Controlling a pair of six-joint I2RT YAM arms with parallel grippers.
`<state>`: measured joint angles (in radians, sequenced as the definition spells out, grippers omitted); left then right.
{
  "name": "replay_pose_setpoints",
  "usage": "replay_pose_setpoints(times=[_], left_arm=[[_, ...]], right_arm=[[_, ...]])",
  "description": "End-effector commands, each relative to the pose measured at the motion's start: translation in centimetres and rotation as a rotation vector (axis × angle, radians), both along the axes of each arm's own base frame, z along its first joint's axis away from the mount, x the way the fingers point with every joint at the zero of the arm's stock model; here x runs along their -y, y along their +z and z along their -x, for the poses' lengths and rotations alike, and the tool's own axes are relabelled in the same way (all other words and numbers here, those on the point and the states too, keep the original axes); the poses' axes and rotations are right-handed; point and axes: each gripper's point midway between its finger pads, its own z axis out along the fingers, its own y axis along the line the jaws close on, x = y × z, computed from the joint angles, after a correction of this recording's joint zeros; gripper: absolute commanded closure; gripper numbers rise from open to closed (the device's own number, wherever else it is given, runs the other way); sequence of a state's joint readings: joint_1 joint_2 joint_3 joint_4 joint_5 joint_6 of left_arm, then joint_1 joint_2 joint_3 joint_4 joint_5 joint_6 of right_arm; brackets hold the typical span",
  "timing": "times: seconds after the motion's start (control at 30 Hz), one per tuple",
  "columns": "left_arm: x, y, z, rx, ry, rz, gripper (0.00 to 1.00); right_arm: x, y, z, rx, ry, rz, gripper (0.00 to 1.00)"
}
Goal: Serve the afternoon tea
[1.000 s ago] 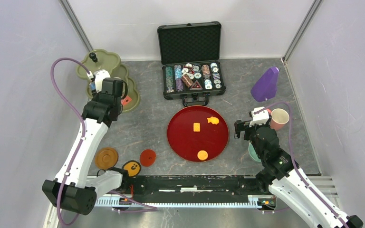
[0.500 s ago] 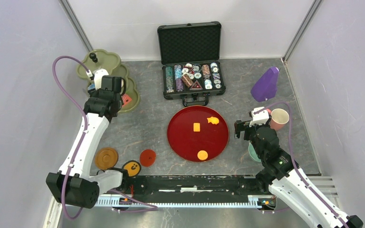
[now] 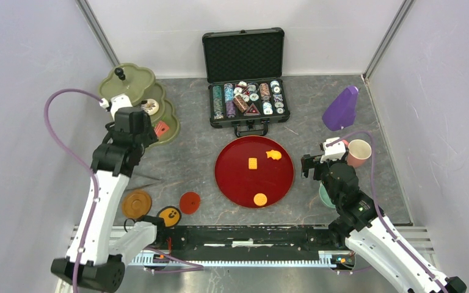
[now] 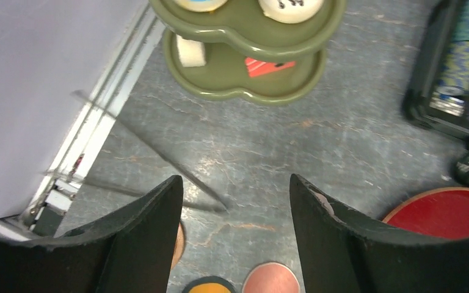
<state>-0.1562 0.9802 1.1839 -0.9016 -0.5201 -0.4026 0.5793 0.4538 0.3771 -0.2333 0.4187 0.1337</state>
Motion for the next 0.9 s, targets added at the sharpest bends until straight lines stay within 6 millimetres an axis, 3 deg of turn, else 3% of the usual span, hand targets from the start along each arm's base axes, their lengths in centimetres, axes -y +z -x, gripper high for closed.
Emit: replay_pose_setpoints(times=[0.0,0.13,0.3,0.43,0.57,0.6,0.7,0.87], left_arm=[[1.6,0.4,1.9,0.035,-0.106,0.071,0.29],[3.2,-2.5,2.4,-0.018,-0.104,0.183,0.25],[2.3,-8.0,2.9,-0.075,0.142,0.283,0.07],[2.1,-11.0,3.0,-0.086,0.293,0.377,0.07],[-0.2,-13.4,3.3,-0.065,0.478,0.446,0.11],[-1.5,-14.1,3.8,-0.068,0.556,0.469,0.09],[-2.9,-15.8,5.0,-0.11,0.693,0.534,0.0],[-4.7,-17.9,7.9,-0.254,0.894,0.513,0.0]], right_arm=[[-0.6,0.6,-0.3,0.03,0.016,-0.024,0.02],[-0.6,0.5,-0.3,0.021,0.019,-0.021,0.02],[-0.6,0.6,-0.3,0.026,0.019,-0.023,0.02],[-0.7,0.7,-0.3,0.031,0.022,-0.027,0.02],[-0.6,0.8,-0.2,0.034,0.022,-0.03,0.02],[-0.7,0.9,-0.2,0.038,0.023,-0.033,0.02],[-0.7,1.0,-0.2,0.043,0.027,-0.039,0.02],[-0.8,1.0,-0.2,0.043,0.03,-0.04,0.02]])
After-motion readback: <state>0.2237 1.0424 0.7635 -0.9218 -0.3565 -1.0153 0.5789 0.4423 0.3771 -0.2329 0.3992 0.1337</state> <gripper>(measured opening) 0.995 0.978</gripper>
